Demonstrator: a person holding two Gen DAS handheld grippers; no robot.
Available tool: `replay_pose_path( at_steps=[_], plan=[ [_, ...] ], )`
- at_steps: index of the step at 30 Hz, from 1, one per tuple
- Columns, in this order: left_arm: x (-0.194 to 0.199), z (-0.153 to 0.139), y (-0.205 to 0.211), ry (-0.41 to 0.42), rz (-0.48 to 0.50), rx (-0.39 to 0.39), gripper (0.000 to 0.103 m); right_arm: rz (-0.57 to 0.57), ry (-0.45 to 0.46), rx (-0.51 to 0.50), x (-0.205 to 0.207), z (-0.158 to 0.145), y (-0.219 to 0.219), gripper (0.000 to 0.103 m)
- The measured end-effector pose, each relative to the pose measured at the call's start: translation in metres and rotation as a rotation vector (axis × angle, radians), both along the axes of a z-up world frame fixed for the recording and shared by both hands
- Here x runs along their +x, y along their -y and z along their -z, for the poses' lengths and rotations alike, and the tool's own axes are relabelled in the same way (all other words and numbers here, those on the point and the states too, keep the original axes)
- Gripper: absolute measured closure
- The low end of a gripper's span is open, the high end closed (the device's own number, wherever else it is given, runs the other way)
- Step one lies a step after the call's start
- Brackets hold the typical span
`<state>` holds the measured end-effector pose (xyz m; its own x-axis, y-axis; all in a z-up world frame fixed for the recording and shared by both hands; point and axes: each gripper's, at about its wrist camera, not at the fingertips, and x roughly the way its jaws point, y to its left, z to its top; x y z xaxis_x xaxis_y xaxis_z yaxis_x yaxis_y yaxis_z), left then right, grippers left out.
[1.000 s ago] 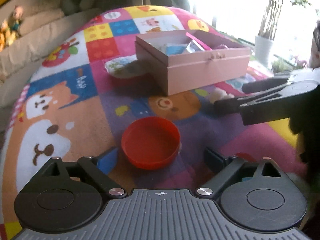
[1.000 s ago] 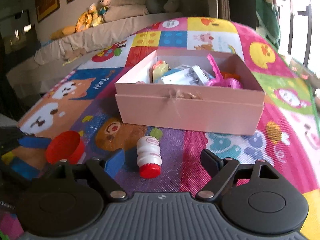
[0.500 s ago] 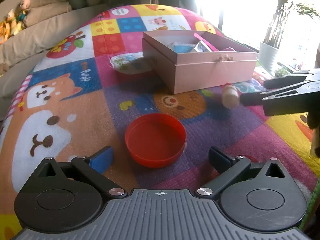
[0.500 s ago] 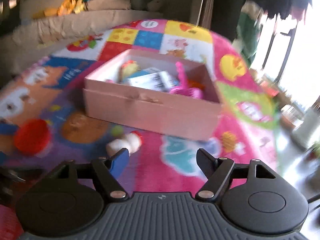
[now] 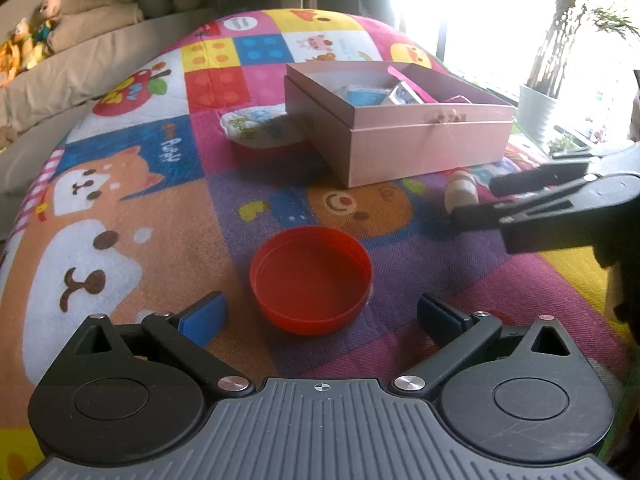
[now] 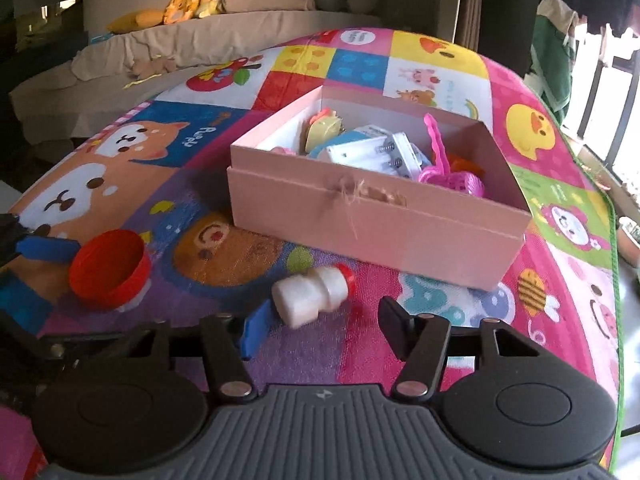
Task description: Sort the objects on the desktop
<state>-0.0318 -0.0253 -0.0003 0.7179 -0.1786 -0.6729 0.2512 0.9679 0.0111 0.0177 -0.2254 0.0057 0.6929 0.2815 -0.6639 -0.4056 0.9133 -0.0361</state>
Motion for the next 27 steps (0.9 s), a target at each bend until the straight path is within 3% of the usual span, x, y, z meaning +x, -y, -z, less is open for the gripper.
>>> replay_pose_path(
  at_steps=[11, 15, 17, 22, 27],
  plan=[
    [0.000, 0.000, 0.000, 0.001, -0.002, -0.001, 0.000, -0.094, -0.028, 0.163, -0.005, -0.006, -0.023, 0.044],
    [0.000, 0.000, 0.000, 0.001, -0.002, -0.001, 0.000, -0.081, 0.053, 0.087, -0.011, -0.011, -0.029, 0.044],
    [0.000, 0.000, 0.000, 0.001, -0.002, -0.002, 0.000, -0.020, 0.044, 0.046, -0.008, -0.010, -0.025, 0.044],
    [0.000, 0.000, 0.000, 0.001, -0.002, -0.002, 0.000, 0.087, -0.021, 0.075, 0.006, -0.002, -0.013, 0.044],
    [0.000, 0.000, 0.000, 0.001, -0.002, -0.003, 0.000, 0.075, 0.010, 0.069, 0.008, -0.001, -0.013, 0.044]
  ],
)
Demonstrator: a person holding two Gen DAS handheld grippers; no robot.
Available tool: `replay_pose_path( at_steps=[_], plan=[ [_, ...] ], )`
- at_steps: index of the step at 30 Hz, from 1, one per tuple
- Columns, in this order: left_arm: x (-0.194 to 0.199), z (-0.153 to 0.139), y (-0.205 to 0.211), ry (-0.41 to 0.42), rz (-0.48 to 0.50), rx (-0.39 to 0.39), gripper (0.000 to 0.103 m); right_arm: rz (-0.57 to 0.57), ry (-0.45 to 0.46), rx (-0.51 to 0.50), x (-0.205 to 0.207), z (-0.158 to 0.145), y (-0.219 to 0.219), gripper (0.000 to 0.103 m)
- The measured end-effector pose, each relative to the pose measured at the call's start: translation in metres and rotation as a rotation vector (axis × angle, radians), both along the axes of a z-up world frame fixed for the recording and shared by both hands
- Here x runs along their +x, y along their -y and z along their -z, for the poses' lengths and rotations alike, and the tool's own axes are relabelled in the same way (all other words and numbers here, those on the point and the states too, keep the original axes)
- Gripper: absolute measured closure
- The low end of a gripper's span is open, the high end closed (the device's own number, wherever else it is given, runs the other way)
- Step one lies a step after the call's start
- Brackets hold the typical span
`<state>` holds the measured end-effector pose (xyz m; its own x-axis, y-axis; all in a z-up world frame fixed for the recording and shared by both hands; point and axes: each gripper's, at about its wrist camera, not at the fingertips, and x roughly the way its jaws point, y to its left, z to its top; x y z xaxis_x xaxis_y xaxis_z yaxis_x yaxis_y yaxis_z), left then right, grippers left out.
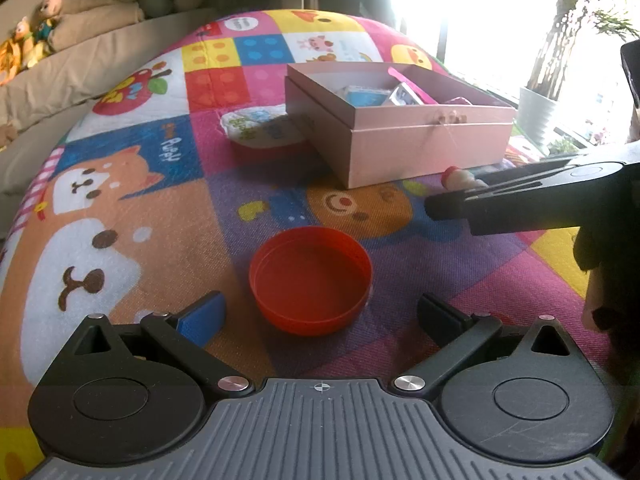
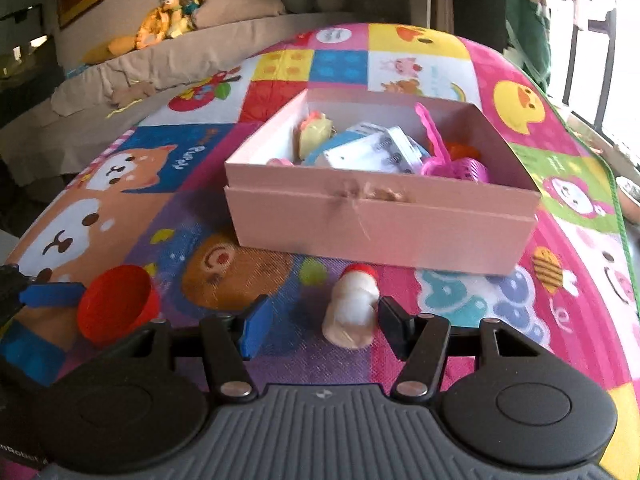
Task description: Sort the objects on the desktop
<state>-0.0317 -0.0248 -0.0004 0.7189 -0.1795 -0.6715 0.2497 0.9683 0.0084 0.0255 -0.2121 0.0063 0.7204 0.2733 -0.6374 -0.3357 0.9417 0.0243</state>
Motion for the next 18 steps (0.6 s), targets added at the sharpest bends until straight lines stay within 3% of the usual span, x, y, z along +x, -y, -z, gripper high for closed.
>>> replay_pose_path(
  at_steps=[3, 10, 12, 14, 18],
  plan=[
    [0.000, 0.000, 0.000, 0.000, 0.000, -0.001, 0.000, -0.026, 0.023, -0.014, 0.000, -0.004, 0.007, 0.044],
    [0.000, 0.000, -0.001, 0.000, 0.000, -0.001, 0.000, 0.003, -0.022, 0.057, 0.007, -0.005, 0.026, 0.047],
    [0.000, 0.000, -0.001, 0.001, 0.000, -0.002, 0.000, 0.001, -0.038, 0.047, 0.012, -0.001, 0.022, 0.071],
    [0.000, -0.001, 0.000, 0.003, -0.007, 0.001, 0.000, 0.002, -0.033, 0.039, 0.012, 0.000, 0.019, 0.077],
    [0.004, -0.005, -0.002, 0.012, -0.047, -0.012, 0.000, -0.034, -0.019, 0.036, 0.003, -0.006, 0.017, 0.078]
  ],
)
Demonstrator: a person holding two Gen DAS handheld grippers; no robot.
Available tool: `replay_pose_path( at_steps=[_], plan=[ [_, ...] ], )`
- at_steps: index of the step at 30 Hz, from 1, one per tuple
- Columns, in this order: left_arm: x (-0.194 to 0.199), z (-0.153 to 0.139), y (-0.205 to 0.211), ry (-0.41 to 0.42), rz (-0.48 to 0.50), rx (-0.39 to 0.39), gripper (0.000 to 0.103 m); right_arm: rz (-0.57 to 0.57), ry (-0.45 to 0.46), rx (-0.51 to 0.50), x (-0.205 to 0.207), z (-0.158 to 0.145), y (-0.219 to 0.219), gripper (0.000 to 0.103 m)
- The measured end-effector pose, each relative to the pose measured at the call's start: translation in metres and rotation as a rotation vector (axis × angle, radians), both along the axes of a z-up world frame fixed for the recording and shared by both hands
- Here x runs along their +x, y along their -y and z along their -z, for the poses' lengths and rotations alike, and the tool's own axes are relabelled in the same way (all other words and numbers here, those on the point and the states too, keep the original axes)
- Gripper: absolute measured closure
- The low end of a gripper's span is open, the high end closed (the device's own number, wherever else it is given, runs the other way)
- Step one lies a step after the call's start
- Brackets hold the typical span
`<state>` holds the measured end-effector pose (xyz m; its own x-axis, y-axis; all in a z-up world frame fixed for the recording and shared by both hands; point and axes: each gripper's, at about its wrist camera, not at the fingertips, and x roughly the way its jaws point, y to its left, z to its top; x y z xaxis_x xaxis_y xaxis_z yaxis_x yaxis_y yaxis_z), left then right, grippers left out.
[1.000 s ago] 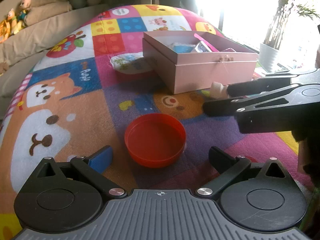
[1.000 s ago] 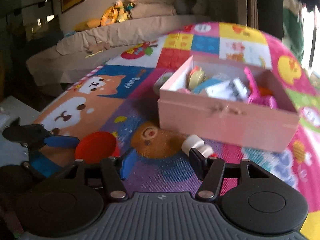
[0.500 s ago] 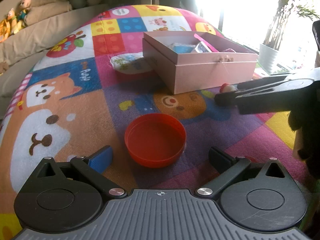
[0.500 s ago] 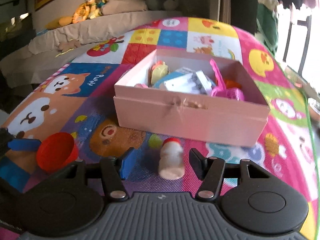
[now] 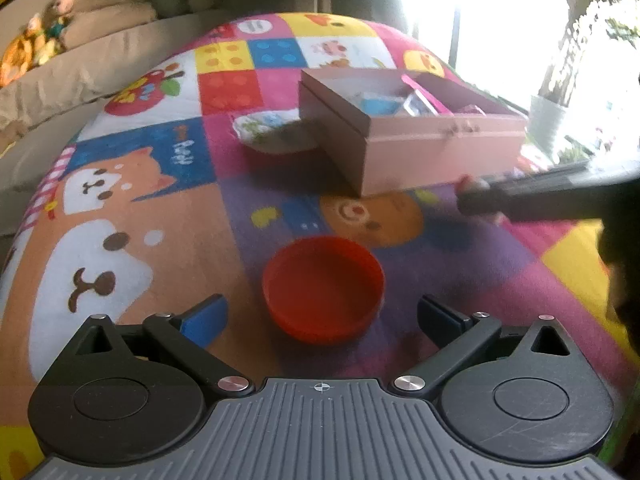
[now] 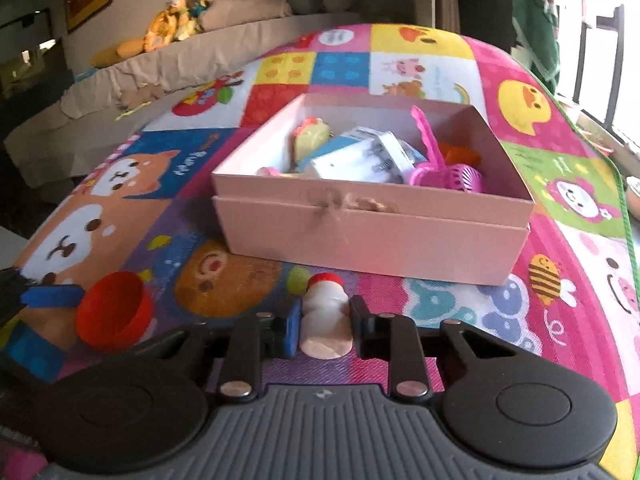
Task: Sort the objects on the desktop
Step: 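Lift the red lid with left tool while right tool lifts the bottle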
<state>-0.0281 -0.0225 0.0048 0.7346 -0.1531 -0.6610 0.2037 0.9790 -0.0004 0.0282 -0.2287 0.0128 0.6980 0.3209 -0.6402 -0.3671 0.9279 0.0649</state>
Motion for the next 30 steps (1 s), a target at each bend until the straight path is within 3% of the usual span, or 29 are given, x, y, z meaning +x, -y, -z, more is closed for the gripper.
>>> replay_pose_path(
  at_steps=[3, 5, 9, 10, 13, 16, 20, 23, 25, 30],
  plan=[
    [0.007, -0.006, 0.001, 0.014, -0.012, -0.008, 0.001, -0.016, 0.003, -0.003, -0.010, -0.005, 0.003, 0.078],
    [0.009, -0.009, 0.007, 0.028, 0.008, 0.017, 0.014, -0.032, -0.009, -0.004, -0.016, -0.007, 0.006, 0.078],
    [0.009, -0.006, 0.016, 0.018, 0.046, 0.064, 0.025, -0.065, -0.041, -0.004, -0.029, -0.012, 0.013, 0.078],
    [0.008, -0.005, 0.017, 0.018, 0.054, 0.075, 0.032, -0.073, -0.050, 0.009, -0.031, -0.015, 0.017, 0.078],
    [0.004, -0.012, 0.019, 0.035, 0.078, 0.068, 0.034, -0.070, -0.045, 0.060, -0.035, -0.031, 0.031, 0.078],
    [0.009, -0.044, 0.024, 0.125, 0.102, 0.056, 0.034, -0.041, 0.043, 0.091, -0.035, -0.065, 0.047, 0.078],
    [0.040, -0.110, 0.044, 0.335, 0.140, 0.067, 0.033, -0.019, 0.217, 0.105, -0.028, -0.120, 0.061, 0.078],
    [0.080, -0.124, 0.071, 0.391, 0.173, 0.092, 0.033, 0.003, 0.308, 0.083, -0.018, -0.141, 0.065, 0.078],
    [0.107, -0.114, 0.086, 0.363, 0.177, 0.114, 0.033, 0.007, 0.314, 0.086, -0.007, -0.144, 0.067, 0.078],
    [0.165, -0.065, 0.103, 0.197, 0.183, 0.099, 0.032, 0.017, 0.244, 0.093, 0.025, -0.127, 0.067, 0.078]
  ],
)
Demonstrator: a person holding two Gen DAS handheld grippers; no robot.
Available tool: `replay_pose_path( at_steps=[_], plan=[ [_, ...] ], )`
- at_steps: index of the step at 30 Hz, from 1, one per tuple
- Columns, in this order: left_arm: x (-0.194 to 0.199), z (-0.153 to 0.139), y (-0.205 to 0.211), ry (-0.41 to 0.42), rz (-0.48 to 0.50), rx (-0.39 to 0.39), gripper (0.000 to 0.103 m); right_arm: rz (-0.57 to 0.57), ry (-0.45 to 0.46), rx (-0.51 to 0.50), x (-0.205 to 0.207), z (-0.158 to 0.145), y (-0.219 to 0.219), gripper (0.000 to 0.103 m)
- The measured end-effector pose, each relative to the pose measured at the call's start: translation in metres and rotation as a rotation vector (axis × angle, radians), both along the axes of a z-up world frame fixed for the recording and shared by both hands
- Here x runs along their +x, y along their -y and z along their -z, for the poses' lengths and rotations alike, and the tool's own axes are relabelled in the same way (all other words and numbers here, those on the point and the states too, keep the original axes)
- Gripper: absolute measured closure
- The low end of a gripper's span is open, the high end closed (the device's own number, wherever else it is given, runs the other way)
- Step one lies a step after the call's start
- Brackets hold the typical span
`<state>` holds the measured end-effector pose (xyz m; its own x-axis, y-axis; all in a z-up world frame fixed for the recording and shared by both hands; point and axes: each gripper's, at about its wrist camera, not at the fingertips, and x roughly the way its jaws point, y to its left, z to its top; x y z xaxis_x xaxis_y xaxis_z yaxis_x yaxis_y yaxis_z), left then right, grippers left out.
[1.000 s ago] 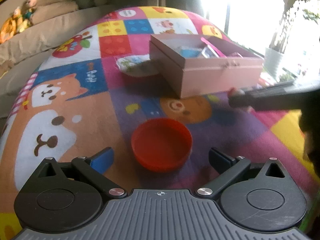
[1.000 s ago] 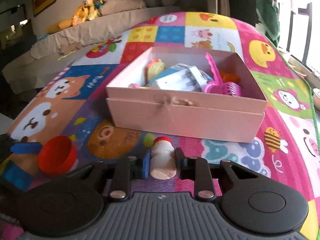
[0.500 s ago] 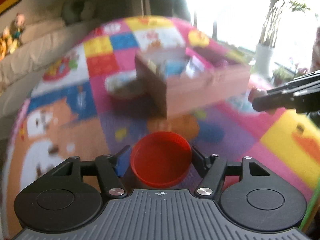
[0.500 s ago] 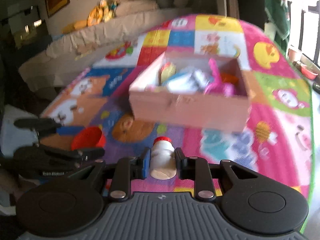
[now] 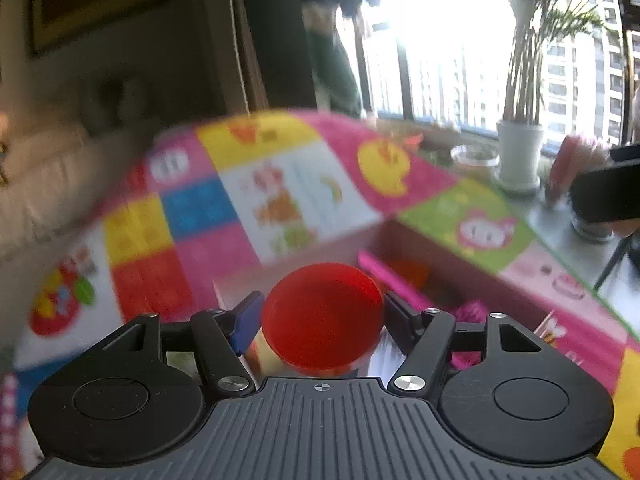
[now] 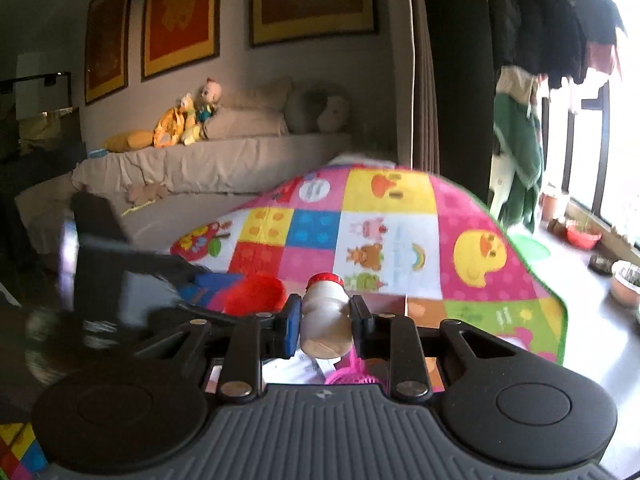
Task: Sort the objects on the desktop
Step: 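Lift the red lid with left tool while right tool lifts the bottle, then drop the red lid into the pink box with left tool while right tool drops the bottle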
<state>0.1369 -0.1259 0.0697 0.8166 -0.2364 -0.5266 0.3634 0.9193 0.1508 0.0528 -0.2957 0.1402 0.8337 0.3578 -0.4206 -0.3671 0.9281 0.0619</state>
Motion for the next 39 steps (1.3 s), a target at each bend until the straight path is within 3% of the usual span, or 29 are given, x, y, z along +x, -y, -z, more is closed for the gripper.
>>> replay_pose_path(
  at_steps=[5, 14, 17, 19, 22, 24, 26, 29, 34, 39],
  plan=[
    [-0.018, 0.008, -0.023, -0.021, 0.001, -0.051, 0.012, 0.012, -0.082, -0.023, 0.036, 0.025, -0.006, 0.078],
    [-0.066, 0.015, -0.067, -0.079, -0.060, -0.098, 0.006, 0.019, -0.157, -0.104, 0.135, 0.059, -0.067, 0.078],
    [-0.078, 0.022, -0.078, -0.083, -0.083, -0.092, 0.003, 0.057, -0.204, -0.120, 0.151, 0.068, -0.076, 0.071],
    [-0.085, 0.025, -0.087, -0.085, -0.098, -0.091, 0.002, 0.069, -0.214, -0.084, 0.144, 0.066, -0.071, 0.063],
    [-0.097, 0.031, -0.099, -0.080, -0.132, -0.099, 0.000, 0.094, -0.145, -0.076, 0.105, 0.053, -0.059, 0.053],
    [-0.104, 0.035, -0.102, -0.086, -0.142, -0.109, 0.000, 0.100, -0.104, -0.059, 0.070, 0.045, -0.050, 0.037],
    [-0.112, 0.040, -0.105, -0.102, -0.147, -0.126, 0.000, 0.092, -0.092, -0.037, 0.029, 0.041, -0.042, 0.029],
    [-0.125, 0.050, -0.105, -0.144, -0.145, -0.132, 0.000, 0.084, -0.112, 0.008, -0.021, 0.050, -0.035, 0.000],
    [-0.139, 0.065, -0.101, -0.176, -0.178, -0.102, 0.000, 0.086, -0.169, -0.052, -0.070, 0.091, -0.047, 0.000],
    [-0.135, 0.068, -0.094, -0.139, -0.240, -0.074, 0.000, 0.124, -0.258, -0.088, -0.060, 0.129, -0.057, 0.000]
  ],
)
